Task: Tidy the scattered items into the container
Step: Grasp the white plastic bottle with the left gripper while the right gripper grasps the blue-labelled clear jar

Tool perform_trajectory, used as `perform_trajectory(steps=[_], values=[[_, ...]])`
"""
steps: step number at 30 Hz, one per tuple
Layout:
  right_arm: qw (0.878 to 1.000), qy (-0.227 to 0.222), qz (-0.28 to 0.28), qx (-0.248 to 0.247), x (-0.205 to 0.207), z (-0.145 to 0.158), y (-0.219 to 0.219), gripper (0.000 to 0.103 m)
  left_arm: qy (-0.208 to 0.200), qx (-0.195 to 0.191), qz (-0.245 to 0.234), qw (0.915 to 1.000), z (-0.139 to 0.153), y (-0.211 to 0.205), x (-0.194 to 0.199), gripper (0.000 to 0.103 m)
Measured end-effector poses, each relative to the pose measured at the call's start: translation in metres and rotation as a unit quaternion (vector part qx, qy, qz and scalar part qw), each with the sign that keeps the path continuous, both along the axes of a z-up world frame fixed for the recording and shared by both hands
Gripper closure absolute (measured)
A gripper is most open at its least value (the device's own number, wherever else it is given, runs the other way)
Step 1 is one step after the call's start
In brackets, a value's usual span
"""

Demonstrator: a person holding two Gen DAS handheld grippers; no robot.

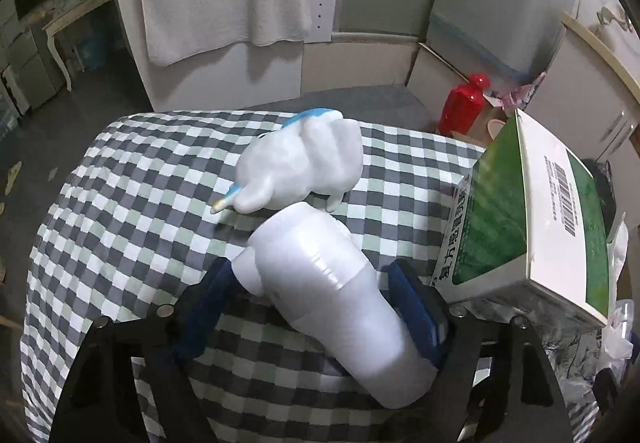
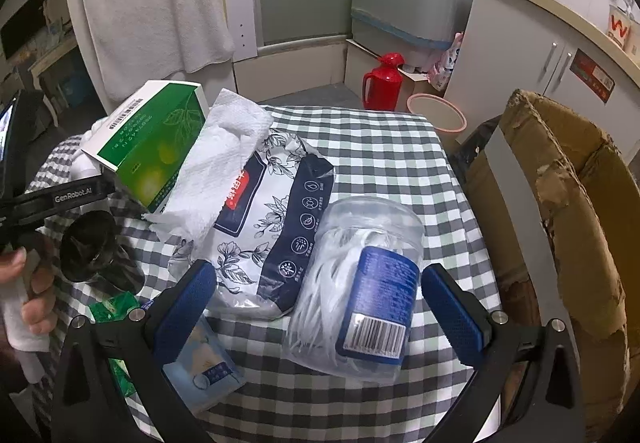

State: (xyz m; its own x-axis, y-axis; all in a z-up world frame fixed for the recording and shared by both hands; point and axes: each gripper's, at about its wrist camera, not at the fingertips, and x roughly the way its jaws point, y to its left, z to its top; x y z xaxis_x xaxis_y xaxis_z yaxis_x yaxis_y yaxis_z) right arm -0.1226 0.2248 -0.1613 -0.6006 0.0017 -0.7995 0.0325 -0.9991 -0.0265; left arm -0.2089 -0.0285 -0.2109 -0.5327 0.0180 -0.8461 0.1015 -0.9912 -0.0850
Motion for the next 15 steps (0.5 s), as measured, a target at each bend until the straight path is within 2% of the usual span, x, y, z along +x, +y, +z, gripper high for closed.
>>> perform_trajectory(steps=[4, 11, 15], values=[[1.0, 0.003, -0.005, 0.006, 0.006, 0.002, 0.003, 0.0, 0.002, 0.003, 0.0, 1.0, 0.005, -0.001, 0.004, 0.034], [1.0, -0.003, -0.019, 0.004, 0.011, 0.0, 0.013, 0.0, 0.011, -0.008, -0.01, 0.9999, 0.015, 0.002, 0.015, 0.035], [1.0, -0.009, -0.024, 0.006, 0.012, -0.005, 0.017, 0.0, 0.04, -0.02, -0.008, 0.999, 0.031, 0.002, 0.026, 0.035]])
